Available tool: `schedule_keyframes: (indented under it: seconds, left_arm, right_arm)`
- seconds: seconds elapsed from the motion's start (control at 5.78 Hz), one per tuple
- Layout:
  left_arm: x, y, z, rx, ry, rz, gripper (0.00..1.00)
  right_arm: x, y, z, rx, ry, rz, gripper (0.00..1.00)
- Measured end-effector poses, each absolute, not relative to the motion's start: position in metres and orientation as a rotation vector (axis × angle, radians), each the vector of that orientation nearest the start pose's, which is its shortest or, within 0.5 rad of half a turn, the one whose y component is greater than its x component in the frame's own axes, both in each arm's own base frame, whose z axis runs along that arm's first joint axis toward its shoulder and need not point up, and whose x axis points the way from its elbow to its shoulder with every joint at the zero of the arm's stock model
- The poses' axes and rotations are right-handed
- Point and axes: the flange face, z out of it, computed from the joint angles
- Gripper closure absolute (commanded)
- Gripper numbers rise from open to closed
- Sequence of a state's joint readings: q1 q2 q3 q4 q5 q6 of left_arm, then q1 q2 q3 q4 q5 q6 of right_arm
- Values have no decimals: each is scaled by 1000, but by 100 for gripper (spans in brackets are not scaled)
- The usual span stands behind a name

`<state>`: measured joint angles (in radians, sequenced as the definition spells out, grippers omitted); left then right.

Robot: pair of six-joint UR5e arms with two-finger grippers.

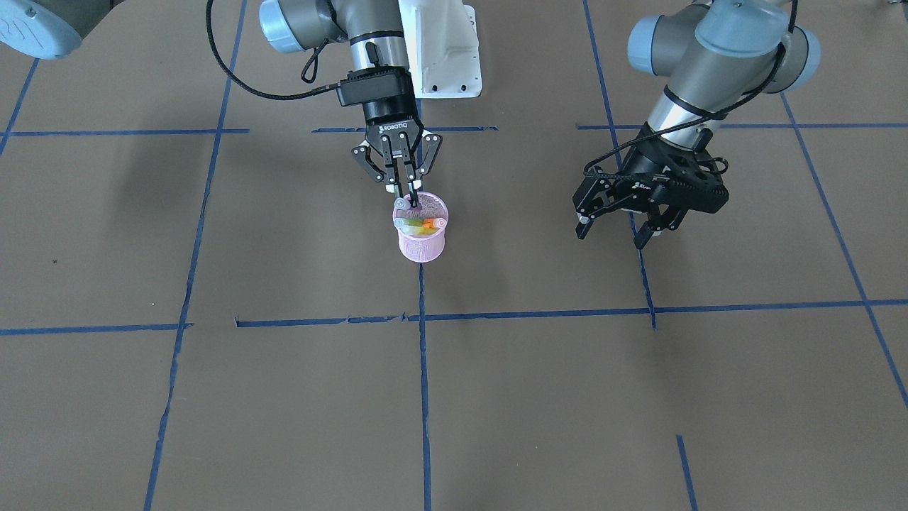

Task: Collect pens into pen holder
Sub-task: 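Release the purple marker into the pink cup and withdraw both arms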

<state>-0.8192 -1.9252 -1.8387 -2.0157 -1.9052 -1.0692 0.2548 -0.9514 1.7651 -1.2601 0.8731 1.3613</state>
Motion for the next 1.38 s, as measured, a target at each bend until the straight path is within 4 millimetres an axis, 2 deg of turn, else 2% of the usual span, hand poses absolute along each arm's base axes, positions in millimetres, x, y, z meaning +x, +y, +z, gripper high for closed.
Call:
schedule_keyframes:
  seconds: [0.35, 0.52, 0.69, 0.86, 1.04, 1.21, 1.38]
  left_arm:
    - [334, -505, 291, 409, 1019, -107, 0]
    - [334, -505, 291, 409, 1018, -107, 0]
    - [329, -505, 299, 410, 1005, -102, 0]
    - [319, -506, 319, 423, 964, -65, 0]
    - [301, -508, 351, 448, 895, 8, 0]
    - [274, -511, 384, 466, 828, 84, 0]
    - [234, -518, 415, 453, 785, 156, 0]
  right_arm:
    - [-562, -343, 170, 849, -902, 412, 0]
    - [-554, -341, 161, 848, -922, 396, 0]
    - [-529, -344, 155, 830, -953, 353, 0]
    - [-494, -364, 166, 777, -963, 287, 0]
    - [-453, -399, 196, 703, -936, 199, 0]
    - [-405, -438, 234, 628, -888, 109, 0]
    - [-345, -477, 279, 539, -839, 27, 0]
